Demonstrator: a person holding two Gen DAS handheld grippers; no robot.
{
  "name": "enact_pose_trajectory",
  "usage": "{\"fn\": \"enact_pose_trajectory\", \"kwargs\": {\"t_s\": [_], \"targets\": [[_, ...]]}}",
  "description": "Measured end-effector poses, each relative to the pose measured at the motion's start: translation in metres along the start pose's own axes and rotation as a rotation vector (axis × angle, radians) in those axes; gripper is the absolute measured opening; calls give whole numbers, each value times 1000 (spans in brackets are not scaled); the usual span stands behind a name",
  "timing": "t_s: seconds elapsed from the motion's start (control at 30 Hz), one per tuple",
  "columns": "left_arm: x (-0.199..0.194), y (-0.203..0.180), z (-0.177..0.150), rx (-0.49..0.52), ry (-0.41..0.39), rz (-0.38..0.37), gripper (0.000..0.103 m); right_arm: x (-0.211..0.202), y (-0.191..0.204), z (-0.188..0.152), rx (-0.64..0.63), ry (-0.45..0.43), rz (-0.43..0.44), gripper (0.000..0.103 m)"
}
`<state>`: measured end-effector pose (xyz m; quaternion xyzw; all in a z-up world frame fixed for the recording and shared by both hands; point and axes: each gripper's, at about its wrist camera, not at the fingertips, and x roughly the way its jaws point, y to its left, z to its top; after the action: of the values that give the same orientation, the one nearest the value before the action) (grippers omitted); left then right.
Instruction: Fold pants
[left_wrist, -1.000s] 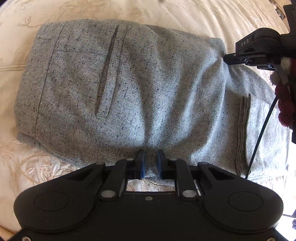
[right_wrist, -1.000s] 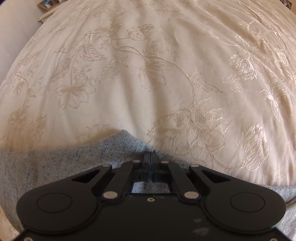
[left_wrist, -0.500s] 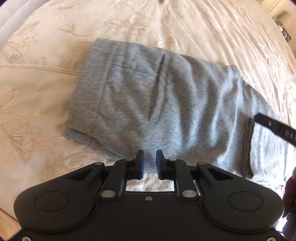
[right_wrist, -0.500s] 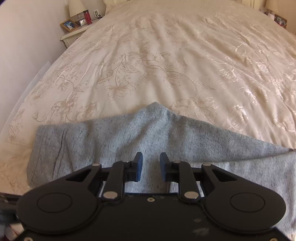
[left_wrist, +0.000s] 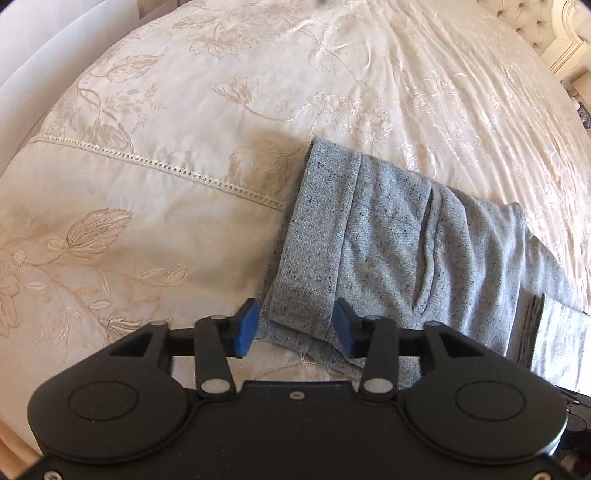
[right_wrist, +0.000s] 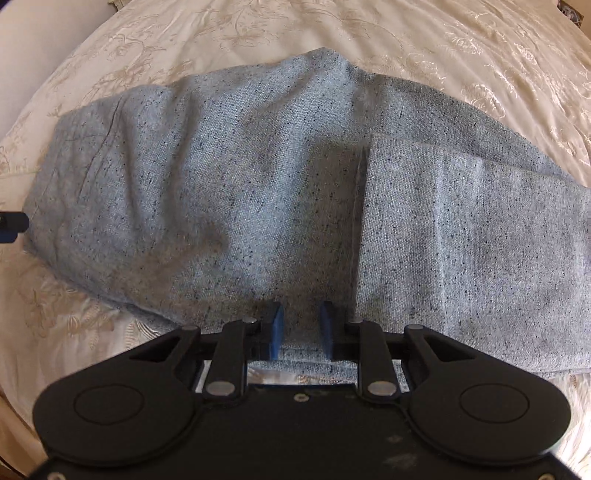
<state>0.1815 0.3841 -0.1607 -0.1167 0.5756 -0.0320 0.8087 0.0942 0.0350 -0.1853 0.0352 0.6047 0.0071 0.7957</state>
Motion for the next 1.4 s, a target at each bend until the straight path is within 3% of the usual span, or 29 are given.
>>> {"fn": "enact_pose_trajectory", "kwargs": {"t_s": [0.03,0.2,0.33,0.4,0.47,0.57,0.63,0.7,0.77,0.87,1.17,1.4], "targets": [[4,1,0,10,8,0,63,0,0,-1,2,2,-1,24],[26,0,6,47,40,14,65,-1,0,1,11,13,-5,24],[37,-5,2,42,95,-27,77,4,3,8,-4,20,-14,24],[44,-3,3,40,109,-48,83,5,4,9,-6,23,-17,24],[50,-3,1,57,126,-100,102,6,6,10,-4,26,-20,24],[58,-16,-3,127,128,-72,103,8,7,11,-5,29,-24,25],[58,-23,-3,118,116,-59,101,8,7,11,-5,32,-25,25],[53,-21,-3,89,95,-80,93,9,7,12,-1,35,-23,26],[42,-19,-5,84,82,-137,55,9,6,13,-1,38,-20,26],[33,-18,-4,43,71,-168,42,4,5,15,0,35,-6,27],[-41,-64,-6,64,-103,-142,33,-43,-15,18,14,-62,91,26],[-94,-143,-22,181,-240,-85,32,-56,-62,8,23,-93,154,26]]}}
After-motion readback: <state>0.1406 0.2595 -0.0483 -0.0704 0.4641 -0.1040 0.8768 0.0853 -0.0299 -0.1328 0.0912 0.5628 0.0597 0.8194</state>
